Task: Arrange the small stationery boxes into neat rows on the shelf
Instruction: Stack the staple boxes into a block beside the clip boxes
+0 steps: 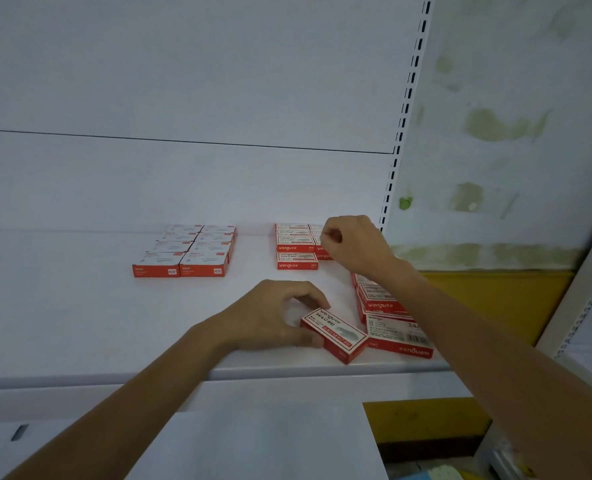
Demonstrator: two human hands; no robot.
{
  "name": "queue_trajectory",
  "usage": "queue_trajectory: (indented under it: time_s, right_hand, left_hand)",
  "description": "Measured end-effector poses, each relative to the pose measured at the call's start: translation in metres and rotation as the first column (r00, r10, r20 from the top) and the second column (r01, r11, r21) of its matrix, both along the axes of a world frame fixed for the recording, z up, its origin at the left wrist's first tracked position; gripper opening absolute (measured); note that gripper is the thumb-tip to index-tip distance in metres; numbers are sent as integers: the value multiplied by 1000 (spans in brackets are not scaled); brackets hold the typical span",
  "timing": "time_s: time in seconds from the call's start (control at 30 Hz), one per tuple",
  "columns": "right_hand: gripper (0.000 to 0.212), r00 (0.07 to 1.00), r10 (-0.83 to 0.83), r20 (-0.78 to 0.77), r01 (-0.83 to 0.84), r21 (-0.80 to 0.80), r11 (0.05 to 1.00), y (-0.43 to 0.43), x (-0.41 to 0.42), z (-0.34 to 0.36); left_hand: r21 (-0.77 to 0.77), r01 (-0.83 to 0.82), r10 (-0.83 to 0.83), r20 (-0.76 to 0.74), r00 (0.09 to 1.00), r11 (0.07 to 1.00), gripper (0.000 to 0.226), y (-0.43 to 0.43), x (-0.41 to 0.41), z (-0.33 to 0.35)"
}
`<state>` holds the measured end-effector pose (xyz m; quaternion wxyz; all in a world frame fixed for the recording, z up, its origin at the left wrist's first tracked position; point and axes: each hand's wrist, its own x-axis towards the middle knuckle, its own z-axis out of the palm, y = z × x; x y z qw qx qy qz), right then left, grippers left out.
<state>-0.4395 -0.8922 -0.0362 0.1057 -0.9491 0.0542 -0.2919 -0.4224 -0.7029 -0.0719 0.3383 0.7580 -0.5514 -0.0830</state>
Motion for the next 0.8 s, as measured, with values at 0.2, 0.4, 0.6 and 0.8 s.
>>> queue_trajectory:
  time_s: [0.2,0.4,0.6,0.8]
  right_hand:
    - [16,997,78,-15,-75,150,986,-12,-19,2]
    - [28,979,198,-58,-170,311,935,-1,-41,-2]
    - [41,955,275,-107,-255,173,951,26,-47,-9]
    - [50,983,154,98,-174,253,952,27,-48,-13]
  left_hand:
    - [-206,-147,146,-20,989,967,35,1,4,-2]
    - [-402,-401,418,-49,907,823,41,2,12,-3]
    - [-427,-454,482,-47,875,782,41,5,15,-4]
    - [-373,-498,471,-167,866,783,49,4,17,-5]
